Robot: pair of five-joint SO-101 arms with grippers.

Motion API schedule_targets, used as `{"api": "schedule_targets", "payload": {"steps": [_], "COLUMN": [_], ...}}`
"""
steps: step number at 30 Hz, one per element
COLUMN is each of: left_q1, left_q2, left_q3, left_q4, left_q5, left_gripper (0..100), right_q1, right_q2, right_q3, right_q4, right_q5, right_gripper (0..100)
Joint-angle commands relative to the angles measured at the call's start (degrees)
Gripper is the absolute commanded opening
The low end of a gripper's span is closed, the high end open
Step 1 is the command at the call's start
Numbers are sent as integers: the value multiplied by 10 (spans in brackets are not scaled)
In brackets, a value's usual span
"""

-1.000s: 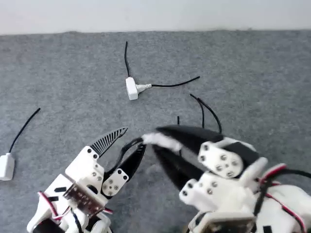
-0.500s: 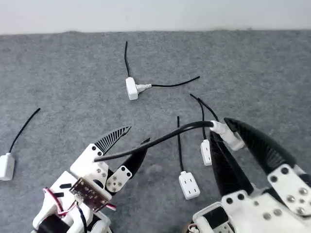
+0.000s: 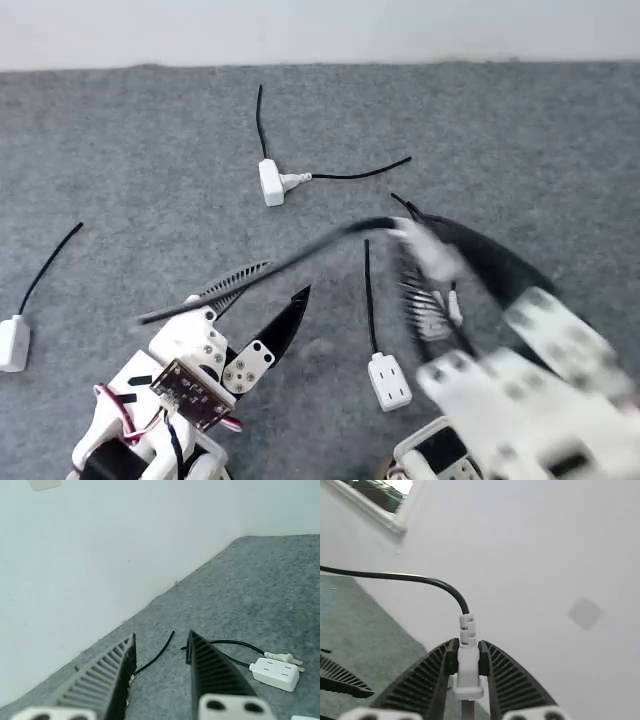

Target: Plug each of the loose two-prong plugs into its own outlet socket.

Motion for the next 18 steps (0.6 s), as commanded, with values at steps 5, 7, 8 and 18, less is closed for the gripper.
{"api": "schedule_targets", "payload": {"steps": [5,7,8,18], "left_q1": [4,4,4,67], "left_q2": [-6,-6,-6,-6], "left_q3": [-7,-4,-4,-29], "left_q4": [-19,-25,-26,-3], "left_q5": [4,4,4,4], "left_gripper": [160,160,160,160], "right_q1": [-175,-192,-200,-215], "right_q2": [91,123,136,201], "right_q3": [15,3,0,3], "right_q4": [-67,-64,-63,-92], "right_q5": [52,76,91,131], "right_gripper": [9,9,9,10]}}
